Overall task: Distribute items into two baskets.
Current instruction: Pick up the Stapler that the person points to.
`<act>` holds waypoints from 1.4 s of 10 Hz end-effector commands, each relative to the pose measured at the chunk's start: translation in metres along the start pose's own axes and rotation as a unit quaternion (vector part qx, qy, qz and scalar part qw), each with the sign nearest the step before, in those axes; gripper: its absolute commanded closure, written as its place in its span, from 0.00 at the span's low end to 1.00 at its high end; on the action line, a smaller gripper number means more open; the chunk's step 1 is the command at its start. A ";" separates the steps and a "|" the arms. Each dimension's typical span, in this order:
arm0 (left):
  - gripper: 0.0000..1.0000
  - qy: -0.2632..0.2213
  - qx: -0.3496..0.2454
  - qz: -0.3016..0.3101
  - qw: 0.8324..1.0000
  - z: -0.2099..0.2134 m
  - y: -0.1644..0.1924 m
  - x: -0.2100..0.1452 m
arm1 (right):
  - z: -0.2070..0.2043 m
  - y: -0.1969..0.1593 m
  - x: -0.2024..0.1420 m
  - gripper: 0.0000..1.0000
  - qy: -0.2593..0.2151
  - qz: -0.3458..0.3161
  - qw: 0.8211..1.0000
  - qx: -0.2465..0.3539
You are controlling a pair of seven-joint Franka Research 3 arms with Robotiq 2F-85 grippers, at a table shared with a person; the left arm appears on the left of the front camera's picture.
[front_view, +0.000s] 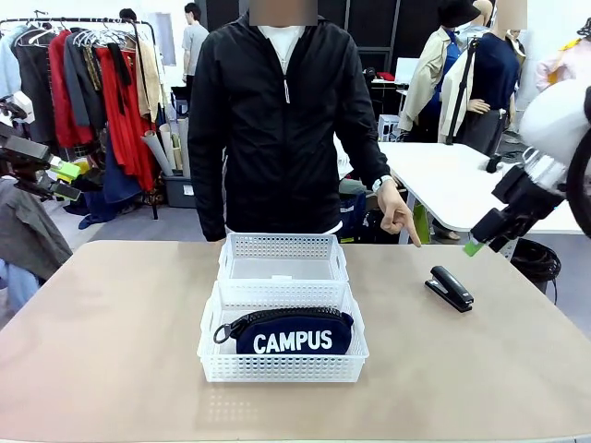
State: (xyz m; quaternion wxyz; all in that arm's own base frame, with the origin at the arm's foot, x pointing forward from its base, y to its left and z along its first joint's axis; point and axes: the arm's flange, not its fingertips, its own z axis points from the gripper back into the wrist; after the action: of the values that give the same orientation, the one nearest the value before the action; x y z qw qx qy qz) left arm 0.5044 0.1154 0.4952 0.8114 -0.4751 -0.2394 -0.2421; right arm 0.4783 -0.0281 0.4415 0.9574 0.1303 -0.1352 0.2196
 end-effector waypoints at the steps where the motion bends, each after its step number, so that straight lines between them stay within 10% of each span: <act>1: 0.00 -0.001 0.001 0.000 1.000 0.001 -0.001 0.000 | -0.020 0.004 0.006 0.00 0.024 -0.001 0.999 -0.046; 14: 0.00 -0.001 0.001 0.000 1.000 0.001 -0.001 0.000 | -0.111 -0.044 0.043 0.00 0.043 0.045 0.993 -0.100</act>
State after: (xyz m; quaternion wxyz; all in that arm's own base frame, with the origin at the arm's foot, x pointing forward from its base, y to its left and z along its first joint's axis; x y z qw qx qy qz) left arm 0.5046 0.1155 0.4953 0.8114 -0.4750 -0.2394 -0.2421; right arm 0.5506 -0.0143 0.3410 0.9603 0.0274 -0.1233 0.2487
